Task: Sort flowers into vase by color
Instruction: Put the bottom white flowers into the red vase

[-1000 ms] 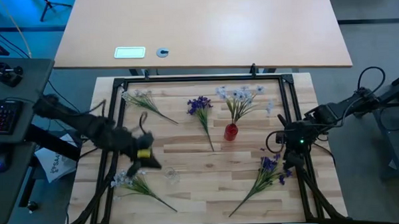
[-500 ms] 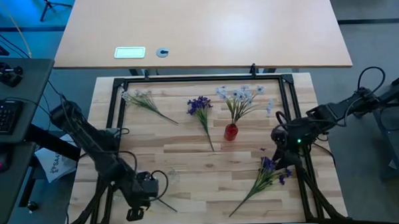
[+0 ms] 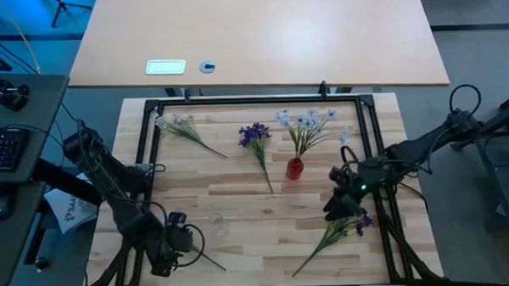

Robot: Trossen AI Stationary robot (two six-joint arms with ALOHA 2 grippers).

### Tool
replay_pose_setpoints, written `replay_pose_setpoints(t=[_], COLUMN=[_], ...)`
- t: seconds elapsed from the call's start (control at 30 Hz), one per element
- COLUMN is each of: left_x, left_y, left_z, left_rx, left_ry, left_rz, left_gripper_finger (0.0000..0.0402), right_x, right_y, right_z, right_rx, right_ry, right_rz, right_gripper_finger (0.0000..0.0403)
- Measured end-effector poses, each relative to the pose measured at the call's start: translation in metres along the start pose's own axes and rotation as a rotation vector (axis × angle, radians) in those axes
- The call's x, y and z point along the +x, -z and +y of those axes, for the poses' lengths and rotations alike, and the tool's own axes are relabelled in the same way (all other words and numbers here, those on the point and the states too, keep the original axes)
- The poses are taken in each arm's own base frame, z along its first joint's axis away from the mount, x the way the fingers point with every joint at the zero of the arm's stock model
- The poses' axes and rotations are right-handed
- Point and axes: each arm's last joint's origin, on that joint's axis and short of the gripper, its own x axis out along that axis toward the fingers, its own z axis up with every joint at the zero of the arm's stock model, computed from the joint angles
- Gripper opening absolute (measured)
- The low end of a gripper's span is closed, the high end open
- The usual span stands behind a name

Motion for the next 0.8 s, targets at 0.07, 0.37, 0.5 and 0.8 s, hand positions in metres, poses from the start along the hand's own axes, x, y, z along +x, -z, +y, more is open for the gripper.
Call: replay_pose_setpoints(t=[0.07,0.37,0.5,0.8], left_x=[0.008,0.037,0.049,0.07], left_y=[0.007,0.015,0.025,0.028], left_z=[0.002,0.025,0.033,0.033], left_rx=[0.045,0.163,0.156,0.182], left_ry=[-0.004,-0.024,0.024,0.018], left_rz=[0.008,0.019,0.071,0.07], left_gripper_finger=[0.017,0.0225,0.0228,0.0228], right_x=[0.009,0.04,0.043,0.043], right_y=[-0.001,-0.006,-0.006,-0.006], right_z=[-0.001,-0.005,-0.005,-0.006], right_rx=[0.002,0.004,-0.007,-0.062], right_ry=[0.012,0.025,0.028,0.04], right_rz=[0.005,0.007,0.009,-0.007], right_gripper_finger=[0.03,0.03,0.03,0.03])
